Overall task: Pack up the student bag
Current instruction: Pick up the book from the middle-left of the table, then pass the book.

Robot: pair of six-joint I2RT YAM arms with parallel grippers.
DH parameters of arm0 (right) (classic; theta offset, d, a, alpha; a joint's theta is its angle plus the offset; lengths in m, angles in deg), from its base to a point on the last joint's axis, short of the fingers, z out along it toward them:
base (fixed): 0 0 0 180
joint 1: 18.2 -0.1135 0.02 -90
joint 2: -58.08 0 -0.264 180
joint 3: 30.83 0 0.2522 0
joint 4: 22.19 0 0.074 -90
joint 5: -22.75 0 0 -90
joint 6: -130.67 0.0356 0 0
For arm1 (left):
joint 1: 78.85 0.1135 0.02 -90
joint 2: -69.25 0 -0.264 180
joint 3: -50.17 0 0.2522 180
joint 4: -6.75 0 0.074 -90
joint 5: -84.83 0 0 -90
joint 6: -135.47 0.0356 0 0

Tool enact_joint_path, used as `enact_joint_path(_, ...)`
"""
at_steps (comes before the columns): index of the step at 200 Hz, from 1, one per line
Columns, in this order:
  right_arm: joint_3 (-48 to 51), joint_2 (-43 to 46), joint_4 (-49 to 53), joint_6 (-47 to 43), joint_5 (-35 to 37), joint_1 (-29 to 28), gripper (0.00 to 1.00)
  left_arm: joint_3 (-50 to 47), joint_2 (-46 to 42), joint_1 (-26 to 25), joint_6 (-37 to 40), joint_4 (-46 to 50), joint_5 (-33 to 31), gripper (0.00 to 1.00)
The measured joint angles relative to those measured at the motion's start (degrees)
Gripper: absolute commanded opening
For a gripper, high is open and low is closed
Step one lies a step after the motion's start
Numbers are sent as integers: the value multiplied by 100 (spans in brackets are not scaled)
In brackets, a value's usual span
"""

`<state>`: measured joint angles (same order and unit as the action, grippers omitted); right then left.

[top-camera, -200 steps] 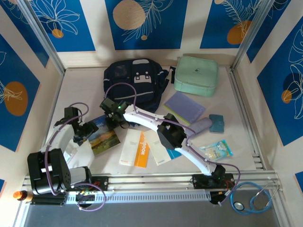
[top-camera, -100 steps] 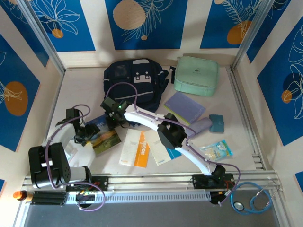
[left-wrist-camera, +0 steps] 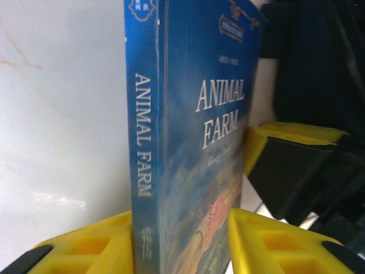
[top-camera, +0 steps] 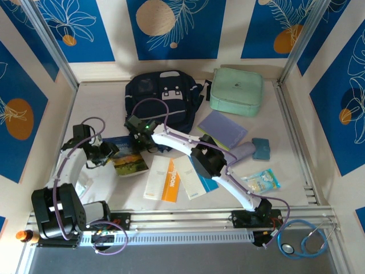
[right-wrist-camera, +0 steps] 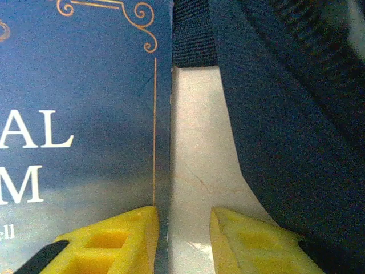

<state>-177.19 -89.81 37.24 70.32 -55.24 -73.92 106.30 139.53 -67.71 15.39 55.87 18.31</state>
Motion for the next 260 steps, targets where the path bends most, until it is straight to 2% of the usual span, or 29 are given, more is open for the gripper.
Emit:
enact_joint_path(29, 35, 13, -26, 37, -48, 22, 32, 0, 173, 0, 0, -153, 201, 38)
enact_joint_path(50, 35, 15, -28, 42, -79, 26, 32, 0, 297, 0, 7, -195, 205, 30)
enact_joint_path(75, 35, 22, -22, 42, -114, 39, 33, 7, 402, 0, -7, -188, 181, 14)
enact_joint_path(91, 31, 35, -11, 42, -168, 59, 35, 57, 415, 0, 7, -122, 131, 0)
enact_joint_path(132, 461, 527, -9, 48, -413, 81, 46, 575, 413, 0, 94, 321, -302, 0)
enact_joint_path(163, 944, 1589, -153, 138, -431, 140, 55, 1187, 374, -2, 195, 634, -621, 0)
enact_joint_path(194, 1762, 2861, -603, 328, -404, 321, 66, 1797, 212, -116, 81, 789, -597, 0)
enact_joint_path(227, 3112, 3998, -1307, 782, -546, 793, 70, 2159, 70, -549, -560, 72, -197, 0)
enact_joint_path(260, 5117, 4916, -2741, 1790, -1665, 1781, 76, 2190, 267, -1196, -1515, -1211, 46, 0)
